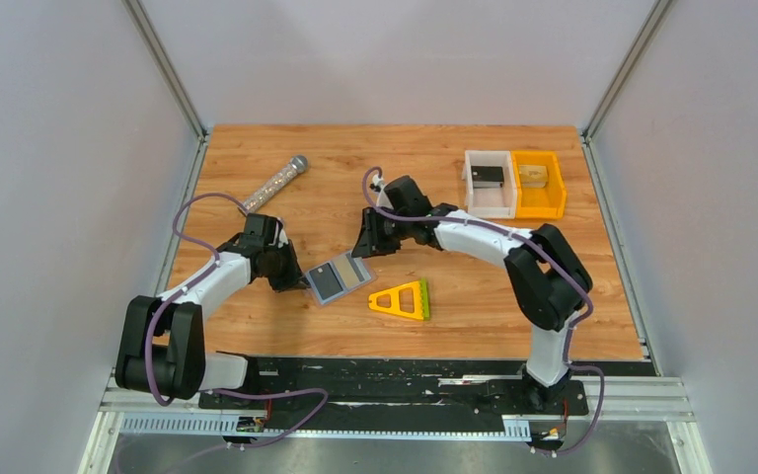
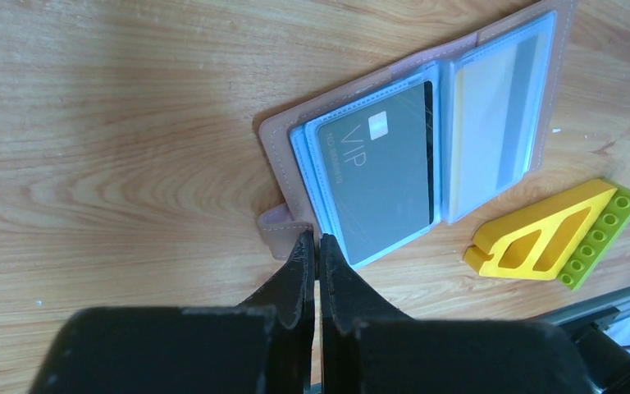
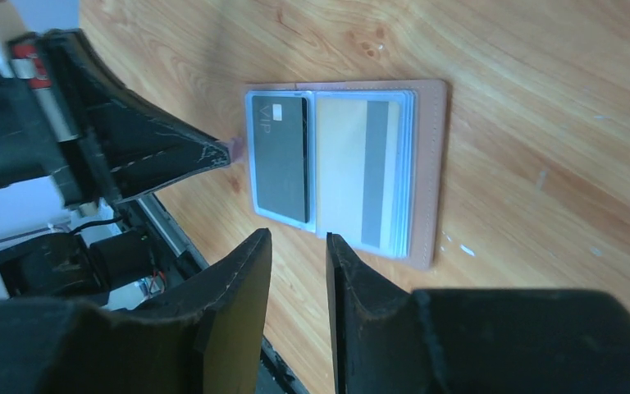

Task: Take the credit cards out of the card holder
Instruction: Place the credit card in the storage box, then remove the credit card from the card holder.

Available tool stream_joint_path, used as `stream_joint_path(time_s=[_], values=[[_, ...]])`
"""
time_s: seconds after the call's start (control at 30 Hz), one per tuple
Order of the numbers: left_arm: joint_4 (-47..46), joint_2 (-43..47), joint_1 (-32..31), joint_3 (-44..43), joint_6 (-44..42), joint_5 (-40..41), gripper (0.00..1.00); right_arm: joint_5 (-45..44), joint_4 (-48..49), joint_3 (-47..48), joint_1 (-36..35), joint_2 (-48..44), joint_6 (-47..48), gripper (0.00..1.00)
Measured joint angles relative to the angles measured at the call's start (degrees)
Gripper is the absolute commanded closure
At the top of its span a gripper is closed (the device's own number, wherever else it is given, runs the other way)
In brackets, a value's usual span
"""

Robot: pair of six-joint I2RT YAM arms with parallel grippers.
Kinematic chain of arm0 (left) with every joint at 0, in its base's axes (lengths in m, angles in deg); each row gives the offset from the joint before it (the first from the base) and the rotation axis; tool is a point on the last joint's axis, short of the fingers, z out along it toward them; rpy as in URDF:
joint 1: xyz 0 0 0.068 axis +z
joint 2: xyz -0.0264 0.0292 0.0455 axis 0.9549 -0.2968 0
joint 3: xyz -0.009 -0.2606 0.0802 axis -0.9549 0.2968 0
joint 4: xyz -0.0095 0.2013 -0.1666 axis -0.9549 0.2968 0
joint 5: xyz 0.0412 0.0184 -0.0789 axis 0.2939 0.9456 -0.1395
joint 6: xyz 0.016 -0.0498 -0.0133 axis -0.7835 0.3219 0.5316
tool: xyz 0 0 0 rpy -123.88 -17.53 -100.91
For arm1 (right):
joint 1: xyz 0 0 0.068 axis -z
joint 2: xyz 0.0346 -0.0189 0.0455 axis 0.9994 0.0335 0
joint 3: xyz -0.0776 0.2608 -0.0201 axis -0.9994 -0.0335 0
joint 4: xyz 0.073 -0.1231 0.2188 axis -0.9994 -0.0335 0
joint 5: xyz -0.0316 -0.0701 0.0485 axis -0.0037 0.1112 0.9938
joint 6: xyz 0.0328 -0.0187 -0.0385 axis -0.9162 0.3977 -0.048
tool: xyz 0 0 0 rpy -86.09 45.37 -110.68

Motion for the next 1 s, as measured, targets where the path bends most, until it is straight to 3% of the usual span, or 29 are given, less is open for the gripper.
stream_joint_path(time_s=[0.27, 1.0], values=[[0.0, 0.0, 0.0, 0.0, 0.0, 0.6, 1.0, 0.8, 2.6, 2.9, -4.4, 9.1, -1.7, 0.68], [-3.3, -3.3, 0.0, 1.4, 1.6, -0.4, 1.0, 1.1, 6.6, 8.0, -7.0, 17.1, -2.7, 0.69]])
